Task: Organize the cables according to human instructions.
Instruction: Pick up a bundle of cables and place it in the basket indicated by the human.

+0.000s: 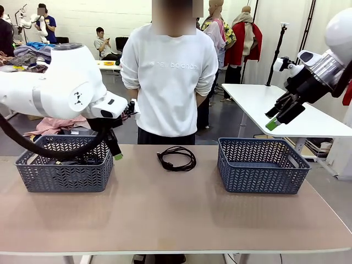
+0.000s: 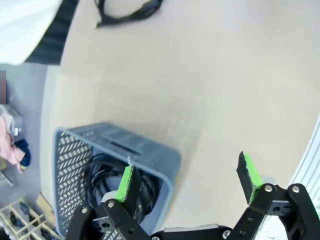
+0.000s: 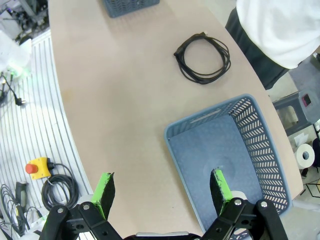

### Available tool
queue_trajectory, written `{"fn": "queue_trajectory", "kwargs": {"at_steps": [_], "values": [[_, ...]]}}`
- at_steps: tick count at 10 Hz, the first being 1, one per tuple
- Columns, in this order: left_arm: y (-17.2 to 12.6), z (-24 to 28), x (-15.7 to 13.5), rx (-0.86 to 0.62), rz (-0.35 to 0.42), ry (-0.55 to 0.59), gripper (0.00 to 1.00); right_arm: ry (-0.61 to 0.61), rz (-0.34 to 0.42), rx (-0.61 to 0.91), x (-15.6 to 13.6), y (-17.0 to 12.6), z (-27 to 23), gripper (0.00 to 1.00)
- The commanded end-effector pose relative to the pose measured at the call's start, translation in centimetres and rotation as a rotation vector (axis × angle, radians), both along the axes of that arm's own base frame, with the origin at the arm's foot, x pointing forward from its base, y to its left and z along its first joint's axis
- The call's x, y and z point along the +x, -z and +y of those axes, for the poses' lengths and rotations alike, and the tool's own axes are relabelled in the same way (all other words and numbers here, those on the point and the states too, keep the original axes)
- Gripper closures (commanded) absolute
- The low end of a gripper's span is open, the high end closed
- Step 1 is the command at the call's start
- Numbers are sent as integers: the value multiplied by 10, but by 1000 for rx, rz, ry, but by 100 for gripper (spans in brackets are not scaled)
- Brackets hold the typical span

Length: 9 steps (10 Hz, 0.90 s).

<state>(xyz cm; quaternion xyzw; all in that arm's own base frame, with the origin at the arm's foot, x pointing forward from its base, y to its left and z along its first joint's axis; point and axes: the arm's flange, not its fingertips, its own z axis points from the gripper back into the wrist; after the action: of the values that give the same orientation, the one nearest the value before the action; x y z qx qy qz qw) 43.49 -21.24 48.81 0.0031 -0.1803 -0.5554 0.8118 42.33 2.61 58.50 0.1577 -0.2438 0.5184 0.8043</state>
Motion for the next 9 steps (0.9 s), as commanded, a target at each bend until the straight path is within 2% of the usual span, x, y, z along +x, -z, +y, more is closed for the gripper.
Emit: {"fn": "queue_trajectory", "kwargs": {"at_steps": [1,4,6,7,9], "values": [[3,1,-26,-83,-3,55,0,1,-2,-3,1,-3,0,0],[1,-3,-49,-112,4,74,0,1,-2,-3,1,-3,0,0],[0,-3,-52,-122,45,40,0,1,-2,-3,1,-3,0,0],[-2,-14,-49,-84,12,51,0,1,-2,-3,1,-3,0,0],[-2,-14,-49,-84,12,51,0,1,-2,-3,1,-3,0,0]]}}
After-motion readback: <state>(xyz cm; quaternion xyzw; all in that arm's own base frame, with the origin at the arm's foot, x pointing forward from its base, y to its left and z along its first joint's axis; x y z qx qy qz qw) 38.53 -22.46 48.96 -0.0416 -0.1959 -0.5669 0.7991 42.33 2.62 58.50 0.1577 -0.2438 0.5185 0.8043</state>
